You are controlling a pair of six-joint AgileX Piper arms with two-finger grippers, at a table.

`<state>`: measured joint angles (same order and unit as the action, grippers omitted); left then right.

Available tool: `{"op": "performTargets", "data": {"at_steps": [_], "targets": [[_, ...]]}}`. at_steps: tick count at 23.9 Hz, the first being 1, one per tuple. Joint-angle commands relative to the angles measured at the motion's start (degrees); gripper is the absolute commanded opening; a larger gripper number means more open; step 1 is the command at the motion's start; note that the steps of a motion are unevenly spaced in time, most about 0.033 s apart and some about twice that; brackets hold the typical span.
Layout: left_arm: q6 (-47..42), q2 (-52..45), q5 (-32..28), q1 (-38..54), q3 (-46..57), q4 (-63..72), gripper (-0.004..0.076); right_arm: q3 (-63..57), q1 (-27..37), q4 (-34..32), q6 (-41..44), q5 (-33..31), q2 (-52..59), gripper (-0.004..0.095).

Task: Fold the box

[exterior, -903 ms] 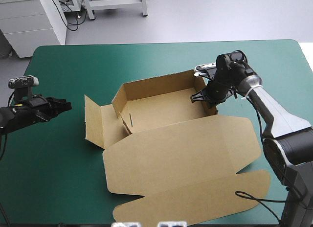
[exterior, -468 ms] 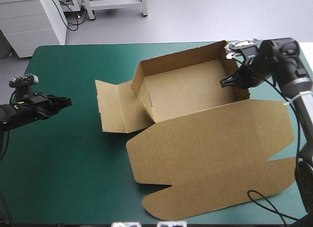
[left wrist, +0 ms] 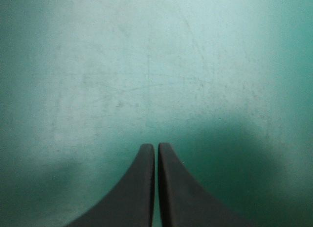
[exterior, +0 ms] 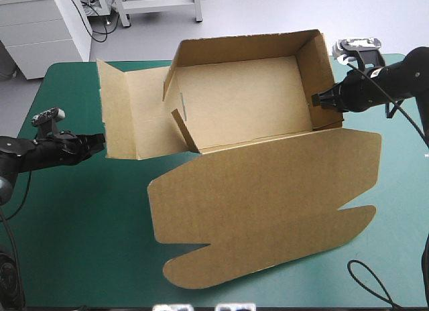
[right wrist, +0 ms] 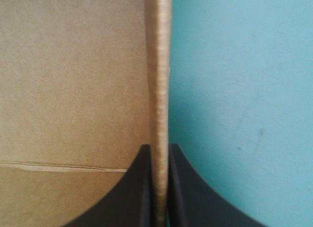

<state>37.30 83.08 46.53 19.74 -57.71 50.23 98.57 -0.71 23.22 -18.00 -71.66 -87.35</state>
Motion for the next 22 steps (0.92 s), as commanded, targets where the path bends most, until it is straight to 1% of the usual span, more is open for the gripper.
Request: {"op": "performTargets", "data": {"at_steps": [1,3,5,7,10,12,14,18,22], "targets": [[0.2,-0.1,1.8,-0.2,-1.6,9.7,0.0008,1.8,0.4,9.0,-3.3,0.3,2.3,-0.0019],[2.0,0.5,3.3,-0.2,-1.6,12.7,0.0007,1.8,0.3,9.9,-3.5,0.5,2.3,-0.0019],[4.6,0.6,6.5,-0.3,-1.6,15.9,-0.0006,1.8,0.3,10.3,-3.5,1.6,2.3,-0.0019],[4.6,0.6,8.2,-1.4,-1.7,18.9,-0.0008,1.8,0.3,11.5,-3.3,2.6,1.9,-0.0019],[4.6,0.6,9.2,-6.6,-3.7,16.4,-0.0008,1.8,0.3,12.8,-3.3,3.9,1.3,-0.0017],[4.3,0.5,9.2,-11.0,-6.6,14.1,-0.0008,1.8,-1.0,10.4,-3.0,4.6,0.1,-0.0017],[3.5,0.5,9.5,-12.3,-8.6,13.4,-0.0008,1.8,-2.0,8.2,-2.0,4.6,-0.6,-0.0017],[1.5,0.5,11.2,-12.8,-11.9,12.3,-0.0008,1.8,-3.9,3.2,1.3,6.7,-2.4,-0.0017],[1.3,0.5,12.7,-13.2,-13.6,12.6,-0.0008,1.7,-6.8,1.3,2.1,9.4,-4.4,-0.0017]]}}
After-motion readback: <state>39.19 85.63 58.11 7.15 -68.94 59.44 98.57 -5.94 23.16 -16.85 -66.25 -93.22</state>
